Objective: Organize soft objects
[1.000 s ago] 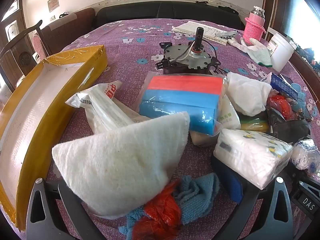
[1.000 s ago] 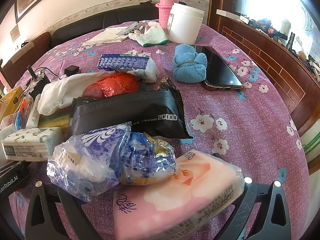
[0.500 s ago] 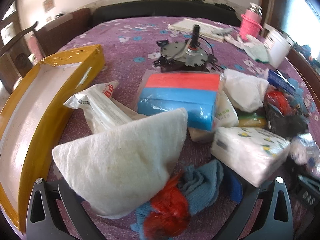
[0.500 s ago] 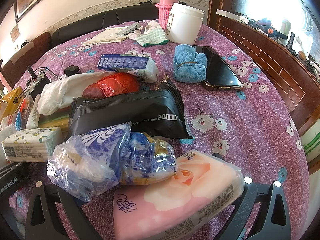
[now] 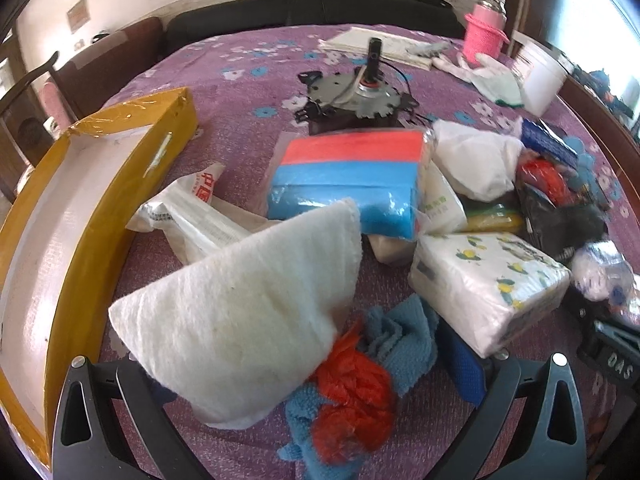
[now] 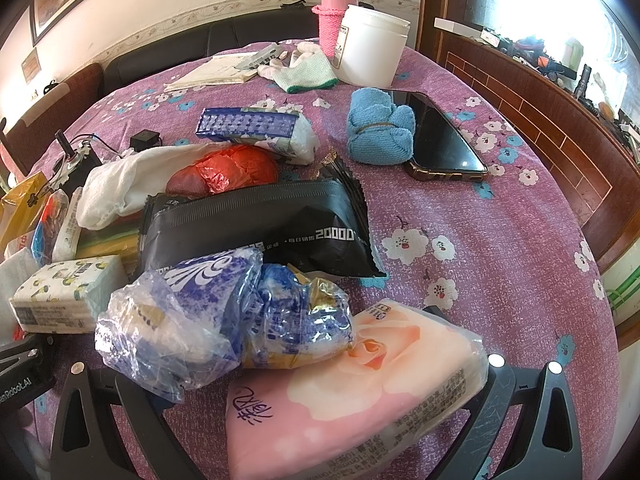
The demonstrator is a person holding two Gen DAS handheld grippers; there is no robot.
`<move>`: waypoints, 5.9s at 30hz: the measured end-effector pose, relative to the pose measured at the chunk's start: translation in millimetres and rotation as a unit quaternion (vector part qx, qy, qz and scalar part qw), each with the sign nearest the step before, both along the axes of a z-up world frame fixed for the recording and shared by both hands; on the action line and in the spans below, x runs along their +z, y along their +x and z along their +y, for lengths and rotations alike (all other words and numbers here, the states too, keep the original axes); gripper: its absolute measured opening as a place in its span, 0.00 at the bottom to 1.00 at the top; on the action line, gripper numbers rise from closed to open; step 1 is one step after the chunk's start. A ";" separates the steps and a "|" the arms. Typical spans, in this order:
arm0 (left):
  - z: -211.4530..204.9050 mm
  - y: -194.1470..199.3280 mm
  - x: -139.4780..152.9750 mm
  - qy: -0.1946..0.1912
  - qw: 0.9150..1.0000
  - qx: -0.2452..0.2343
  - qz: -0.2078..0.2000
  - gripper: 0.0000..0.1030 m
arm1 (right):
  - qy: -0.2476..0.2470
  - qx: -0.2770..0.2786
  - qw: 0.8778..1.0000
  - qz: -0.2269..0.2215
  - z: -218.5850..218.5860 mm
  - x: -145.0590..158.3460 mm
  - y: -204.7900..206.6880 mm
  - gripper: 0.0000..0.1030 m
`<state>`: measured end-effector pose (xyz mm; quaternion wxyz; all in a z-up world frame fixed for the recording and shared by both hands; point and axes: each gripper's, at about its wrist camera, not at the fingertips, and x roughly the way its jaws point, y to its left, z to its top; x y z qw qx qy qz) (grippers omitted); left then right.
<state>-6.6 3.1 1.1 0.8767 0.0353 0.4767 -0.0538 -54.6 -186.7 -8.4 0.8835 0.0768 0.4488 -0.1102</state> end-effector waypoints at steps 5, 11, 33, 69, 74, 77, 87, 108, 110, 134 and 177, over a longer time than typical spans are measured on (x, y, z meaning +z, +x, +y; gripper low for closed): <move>4.0 -4.6 0.8 -0.006 0.999 -0.043 0.009 1.00 | 0.005 0.014 1.000 0.011 -1.6 0.3 1.2 0.99; 2.8 -6.2 -0.2 -0.004 0.999 -0.044 0.002 1.00 | 0.007 0.016 1.000 0.024 -2.9 0.8 7.2 0.99; 69.7 -66.3 67.8 -0.084 0.991 -0.045 -0.092 0.99 | 0.005 0.014 1.000 0.019 -2.1 0.9 0.3 0.99; -2.5 -55.3 26.5 -0.028 0.977 -0.211 -0.026 0.33 | 0.113 0.060 0.991 -0.039 -45.1 20.0 -66.1 0.99; 14.9 -75.2 36.8 -0.059 0.971 -0.231 -0.022 0.35 | 0.112 0.064 0.991 -0.039 -45.5 23.2 -67.4 0.99; 25.3 -75.9 36.7 -0.058 0.975 -0.213 -0.028 0.59 | 0.115 0.073 0.990 -0.042 -39.6 27.6 -67.0 0.99; 69.0 -54.5 51.7 -0.052 0.985 -0.153 -0.053 0.67 | 0.098 0.133 0.985 -0.053 11.9 53.5 -66.4 0.99; 101.0 -42.1 62.8 -0.169 0.974 -0.149 -0.028 0.15 | 0.118 0.268 0.956 -0.011 150.9 33.1 -24.4 0.84; 109.7 -48.1 71.1 -0.175 0.973 -0.143 -0.037 0.15 | 0.112 0.265 0.958 -0.004 155.2 29.3 -17.9 0.78; 244.9 6.3 141.9 -0.157 0.983 -0.029 -0.096 0.15 | 0.157 0.338 0.925 -0.079 231.2 163.9 22.8 0.39; 124.1 16.5 78.1 -0.168 0.984 -0.050 -0.005 0.78 | 0.106 0.166 0.976 -0.098 86.2 101.2 -28.2 0.84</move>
